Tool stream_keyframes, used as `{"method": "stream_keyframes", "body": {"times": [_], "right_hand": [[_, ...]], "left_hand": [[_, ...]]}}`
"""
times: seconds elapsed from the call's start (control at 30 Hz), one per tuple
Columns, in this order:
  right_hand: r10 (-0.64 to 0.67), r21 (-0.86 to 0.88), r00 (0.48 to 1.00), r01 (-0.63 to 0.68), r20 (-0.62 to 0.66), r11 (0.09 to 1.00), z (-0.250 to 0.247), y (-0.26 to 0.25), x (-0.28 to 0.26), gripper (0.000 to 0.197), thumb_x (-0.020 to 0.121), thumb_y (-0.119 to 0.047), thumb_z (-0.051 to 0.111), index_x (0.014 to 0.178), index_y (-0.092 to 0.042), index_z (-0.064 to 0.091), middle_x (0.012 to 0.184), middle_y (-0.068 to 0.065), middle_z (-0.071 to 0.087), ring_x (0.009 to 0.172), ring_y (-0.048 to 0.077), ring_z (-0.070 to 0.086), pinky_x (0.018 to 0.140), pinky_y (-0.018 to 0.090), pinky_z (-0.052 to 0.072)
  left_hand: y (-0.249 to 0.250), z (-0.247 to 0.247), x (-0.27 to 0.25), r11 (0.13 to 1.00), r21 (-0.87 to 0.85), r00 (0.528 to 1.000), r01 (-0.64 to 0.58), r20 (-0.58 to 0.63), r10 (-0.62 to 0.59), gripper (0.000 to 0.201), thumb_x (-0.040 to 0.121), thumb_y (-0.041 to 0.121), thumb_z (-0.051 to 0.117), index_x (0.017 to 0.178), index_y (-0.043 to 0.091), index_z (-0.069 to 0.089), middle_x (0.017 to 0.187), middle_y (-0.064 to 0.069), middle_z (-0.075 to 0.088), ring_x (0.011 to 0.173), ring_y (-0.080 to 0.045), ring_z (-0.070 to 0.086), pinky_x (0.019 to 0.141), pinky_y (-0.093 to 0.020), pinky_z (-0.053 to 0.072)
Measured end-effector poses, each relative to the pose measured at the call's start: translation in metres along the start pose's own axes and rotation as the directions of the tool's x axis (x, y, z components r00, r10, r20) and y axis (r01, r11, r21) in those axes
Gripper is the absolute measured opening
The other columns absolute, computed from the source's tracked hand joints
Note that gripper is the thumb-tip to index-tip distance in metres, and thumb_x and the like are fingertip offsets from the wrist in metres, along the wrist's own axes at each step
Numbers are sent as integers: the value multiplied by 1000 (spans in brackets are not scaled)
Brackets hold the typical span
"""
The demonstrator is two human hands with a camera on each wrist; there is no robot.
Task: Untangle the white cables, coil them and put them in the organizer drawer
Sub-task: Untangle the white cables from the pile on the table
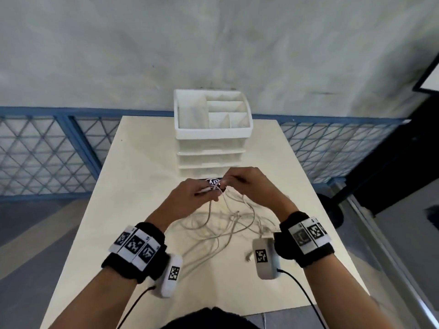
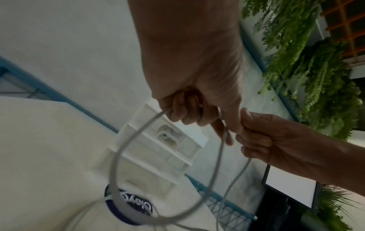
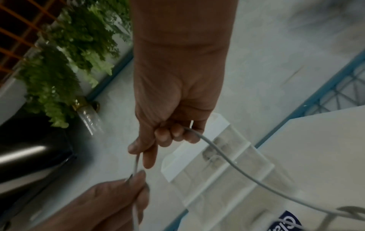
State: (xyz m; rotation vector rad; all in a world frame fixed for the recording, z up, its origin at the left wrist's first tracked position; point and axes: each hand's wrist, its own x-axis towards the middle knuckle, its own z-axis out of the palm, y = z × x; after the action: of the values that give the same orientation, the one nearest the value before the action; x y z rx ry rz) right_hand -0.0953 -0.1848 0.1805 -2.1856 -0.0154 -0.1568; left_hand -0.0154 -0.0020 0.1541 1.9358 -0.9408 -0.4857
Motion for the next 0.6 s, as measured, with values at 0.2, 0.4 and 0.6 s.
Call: {"method": "stream_keyframes", "body": {"times": [0.2,0.4,0.6], "right_hand": [[234,12,972,-234,25,972,-24,74,-11,22,90,-18,61,68,-20,60,58,0,55,57,11,49,62,27,40],[357,-220,933,-339,48,915,-32,140,-27,30,98,-21,46,71,-27,59,71,-19,67,86,11,63,88,32,42],[232,-237,965,-199,120,951,-47,89,9,24,98,-23,45,83,-12,61,65,-7,66,69,12,65,71,24,47]], "left_hand": [[15,-47,-6,992,14,938,-127,-323,125,33,89,40,52,67,15,54,61,-1,53,54,-4,40,53,-19,31],[-6,-81,-17,971,176,899,161,-432,-70,25,92,36,54,71,22,59,51,5,51,53,-11,45,52,-22,34],[-10,-31,4,895,125,806,429,-501,-316,64,81,34,69,135,15,39,74,-1,60,95,-25,60,88,-36,44]]}}
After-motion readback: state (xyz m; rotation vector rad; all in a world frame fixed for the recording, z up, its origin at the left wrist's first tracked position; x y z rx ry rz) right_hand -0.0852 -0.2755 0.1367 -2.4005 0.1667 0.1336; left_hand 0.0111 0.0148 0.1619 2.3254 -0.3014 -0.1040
